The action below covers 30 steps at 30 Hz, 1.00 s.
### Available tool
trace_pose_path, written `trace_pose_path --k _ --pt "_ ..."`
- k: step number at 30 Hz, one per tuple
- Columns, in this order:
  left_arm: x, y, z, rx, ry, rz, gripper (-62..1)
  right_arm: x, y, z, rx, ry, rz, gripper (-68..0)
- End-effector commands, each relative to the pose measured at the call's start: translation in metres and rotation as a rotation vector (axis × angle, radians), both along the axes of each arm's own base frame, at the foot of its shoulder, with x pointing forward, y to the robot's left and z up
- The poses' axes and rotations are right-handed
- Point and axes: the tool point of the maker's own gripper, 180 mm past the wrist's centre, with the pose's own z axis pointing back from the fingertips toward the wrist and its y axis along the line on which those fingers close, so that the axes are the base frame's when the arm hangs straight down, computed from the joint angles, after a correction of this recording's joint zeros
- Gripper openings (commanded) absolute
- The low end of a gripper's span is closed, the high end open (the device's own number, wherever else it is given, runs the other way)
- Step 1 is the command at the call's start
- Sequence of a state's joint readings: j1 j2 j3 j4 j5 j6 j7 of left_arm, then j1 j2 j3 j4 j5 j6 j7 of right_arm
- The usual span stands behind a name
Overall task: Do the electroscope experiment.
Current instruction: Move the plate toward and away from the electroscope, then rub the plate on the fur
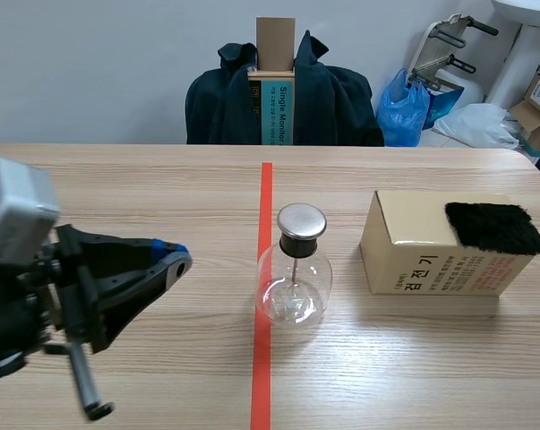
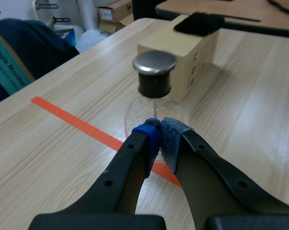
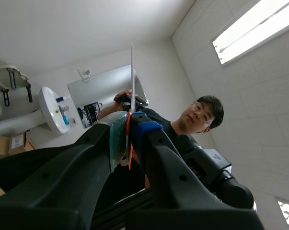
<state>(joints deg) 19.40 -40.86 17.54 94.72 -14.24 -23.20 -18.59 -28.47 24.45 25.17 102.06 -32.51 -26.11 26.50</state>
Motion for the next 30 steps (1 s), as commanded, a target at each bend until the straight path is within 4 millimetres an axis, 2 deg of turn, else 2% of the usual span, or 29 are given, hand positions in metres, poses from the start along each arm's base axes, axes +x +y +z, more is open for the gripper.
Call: trace_pose_path --k 1,4,5,6,9,10,15,21,26,30 --pt "-0.017 0.003 0.006 -0.018 0.039 -0.015 -57.8 -0.001 -0.002 0.012 -0.015 -0.037 -0.007 -66.9" --pt "-0.037 0.006 0.021 -0.01 0.061 -0.034 -57.2 -0.001 -0.005 0.011 -0.006 -0.036 -0.023 -66.9" --pt "-0.039 0.008 0.025 -0.008 0.058 -0.03 -53.3 -0.001 -0.007 0.011 -0.002 -0.035 -0.03 -66.9" --pt "-0.04 0.01 0.027 -0.005 0.053 -0.024 -45.5 -0.001 -0.008 0.011 0.0 -0.034 -0.036 -66.8" --pt "-0.038 0.015 0.032 -0.005 0.038 -0.008 -9.5 -0.001 -0.015 0.01 0.018 -0.03 -0.069 -66.9" --pt "-0.037 0.015 0.033 -0.005 0.035 -0.003 0.5 -0.001 -0.018 0.009 0.024 -0.025 -0.083 -66.9" --pt "-0.036 0.016 0.032 -0.002 0.036 0.002 1.4 -0.002 -0.028 -0.013 0.038 0.021 -0.122 -66.9" --pt "-0.036 0.016 0.031 0.002 0.038 0.004 1.4 -0.003 -0.023 -0.05 0.046 0.081 -0.085 -66.9" --pt "-0.036 0.017 0.03 0.004 0.04 0.004 1.4 0.008 -0.004 -0.088 0.04 0.168 -0.041 -66.9" --pt "-0.036 0.017 0.03 0.007 0.041 0.005 1.4 0.021 0.02 -0.123 0.044 0.251 0.033 -66.9"
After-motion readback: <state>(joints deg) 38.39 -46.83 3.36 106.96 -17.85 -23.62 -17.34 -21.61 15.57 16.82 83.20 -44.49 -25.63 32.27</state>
